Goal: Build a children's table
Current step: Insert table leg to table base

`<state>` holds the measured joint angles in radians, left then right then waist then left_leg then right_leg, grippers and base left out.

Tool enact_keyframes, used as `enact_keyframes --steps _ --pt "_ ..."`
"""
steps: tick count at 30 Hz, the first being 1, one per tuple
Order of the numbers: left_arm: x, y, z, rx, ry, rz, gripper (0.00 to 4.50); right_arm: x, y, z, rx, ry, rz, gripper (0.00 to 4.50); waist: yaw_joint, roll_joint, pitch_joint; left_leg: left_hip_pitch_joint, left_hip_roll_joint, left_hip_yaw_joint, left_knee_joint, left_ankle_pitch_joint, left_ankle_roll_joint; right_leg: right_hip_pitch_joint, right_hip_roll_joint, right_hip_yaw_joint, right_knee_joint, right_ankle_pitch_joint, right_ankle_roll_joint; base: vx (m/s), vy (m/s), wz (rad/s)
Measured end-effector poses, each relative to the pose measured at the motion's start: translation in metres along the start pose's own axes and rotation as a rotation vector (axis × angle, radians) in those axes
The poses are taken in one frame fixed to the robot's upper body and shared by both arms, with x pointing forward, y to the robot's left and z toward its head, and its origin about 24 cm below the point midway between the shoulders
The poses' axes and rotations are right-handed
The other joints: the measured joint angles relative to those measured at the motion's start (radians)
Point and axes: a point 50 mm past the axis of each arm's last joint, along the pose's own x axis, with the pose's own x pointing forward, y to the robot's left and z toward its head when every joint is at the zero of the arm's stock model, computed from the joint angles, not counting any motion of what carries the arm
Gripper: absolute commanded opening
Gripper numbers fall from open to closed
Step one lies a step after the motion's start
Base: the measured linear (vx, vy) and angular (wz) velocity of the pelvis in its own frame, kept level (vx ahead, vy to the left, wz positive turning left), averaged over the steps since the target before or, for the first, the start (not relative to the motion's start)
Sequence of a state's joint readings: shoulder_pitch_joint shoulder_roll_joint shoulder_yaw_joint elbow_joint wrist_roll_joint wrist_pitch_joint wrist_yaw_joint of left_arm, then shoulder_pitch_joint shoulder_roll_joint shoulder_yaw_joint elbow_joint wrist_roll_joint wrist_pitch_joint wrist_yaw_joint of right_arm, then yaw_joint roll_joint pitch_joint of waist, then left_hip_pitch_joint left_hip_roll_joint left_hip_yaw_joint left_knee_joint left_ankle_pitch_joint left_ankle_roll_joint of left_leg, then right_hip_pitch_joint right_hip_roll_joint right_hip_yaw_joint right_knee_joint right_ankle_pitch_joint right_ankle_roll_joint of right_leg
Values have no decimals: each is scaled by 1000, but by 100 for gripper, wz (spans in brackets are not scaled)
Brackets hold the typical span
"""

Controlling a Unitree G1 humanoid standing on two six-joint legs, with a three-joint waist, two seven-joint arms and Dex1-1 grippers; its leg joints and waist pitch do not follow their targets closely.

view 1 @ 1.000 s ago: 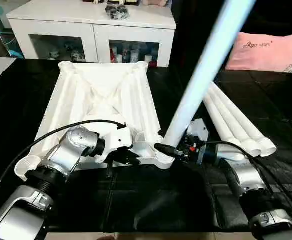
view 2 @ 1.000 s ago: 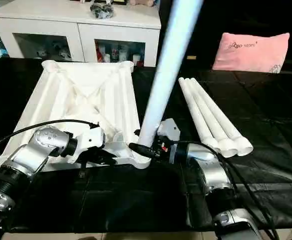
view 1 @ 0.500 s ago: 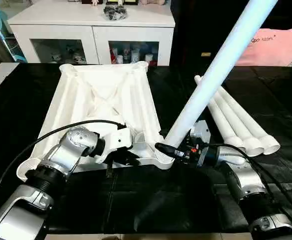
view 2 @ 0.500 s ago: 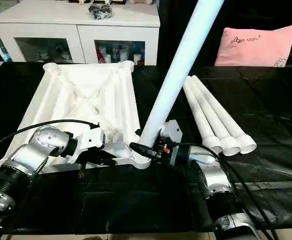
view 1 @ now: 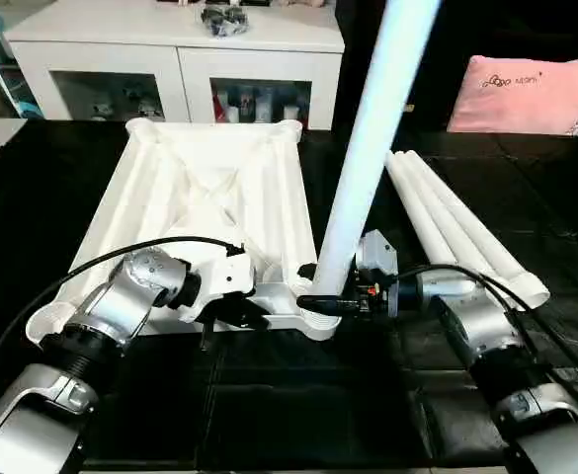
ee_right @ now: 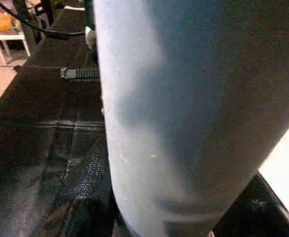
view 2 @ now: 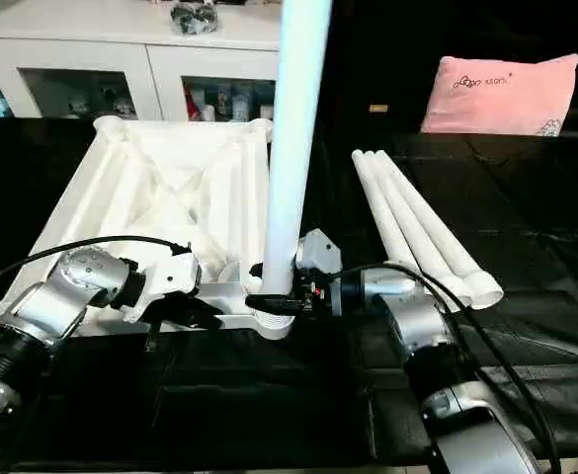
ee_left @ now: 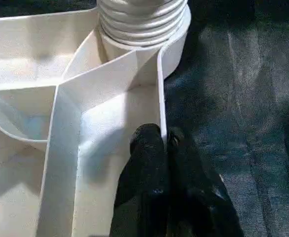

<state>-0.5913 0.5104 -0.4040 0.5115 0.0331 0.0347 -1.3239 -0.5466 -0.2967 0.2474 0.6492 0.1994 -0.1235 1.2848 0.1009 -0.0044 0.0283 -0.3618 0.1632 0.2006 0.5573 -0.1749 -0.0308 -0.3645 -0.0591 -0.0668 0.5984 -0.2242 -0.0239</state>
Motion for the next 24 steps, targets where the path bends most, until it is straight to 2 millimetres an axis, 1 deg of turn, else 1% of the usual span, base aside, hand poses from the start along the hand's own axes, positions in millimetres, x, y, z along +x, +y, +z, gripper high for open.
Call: enact_keyframes --steps 4,10,12,15,19,21,24 --pt "-2 -1 1 16 3 -16 0 0 1 1 -3 -4 23 193 2 0 0 -2 2 0 0 0 0 -1 1 -2 0 -1 -1 0 0 0" --pt "-2 -2 0 21 6 -26 0 0 3 0 -5 -8 37 193 8 1 0 -2 2 0 0 0 -1 -1 1 -3 0 -1 -1 0 0 0" --pt "-2 -2 0 22 8 -26 0 0 4 -1 6 -26 20 193 8 1 0 -1 2 0 0 0 -1 -1 1 -3 0 -1 -1 0 0 0" --pt "-1 -1 1 14 6 -13 0 0 7 -6 46 -91 -52 193 9 2 1 -1 2 0 0 0 -1 -1 1 -3 1 -1 -1 0 0 0" --pt "2 0 3 -4 3 16 0 -6 9 -6 79 -140 -140 193 13 6 4 -2 3 0 2 0 -1 -1 1 -3 2 -1 -2 0 0 0" --pt "3 1 4 -10 1 29 0 -9 10 -6 88 -161 -177 193 13 13 8 -2 3 0 4 0 -1 -1 1 -2 2 0 -2 0 0 0" --pt "5 1 6 -16 -2 43 0 -12 11 -6 103 -175 -212 193 13 18 11 -4 3 0 5 0 -1 -1 1 -2 2 1 -3 0 0 0"
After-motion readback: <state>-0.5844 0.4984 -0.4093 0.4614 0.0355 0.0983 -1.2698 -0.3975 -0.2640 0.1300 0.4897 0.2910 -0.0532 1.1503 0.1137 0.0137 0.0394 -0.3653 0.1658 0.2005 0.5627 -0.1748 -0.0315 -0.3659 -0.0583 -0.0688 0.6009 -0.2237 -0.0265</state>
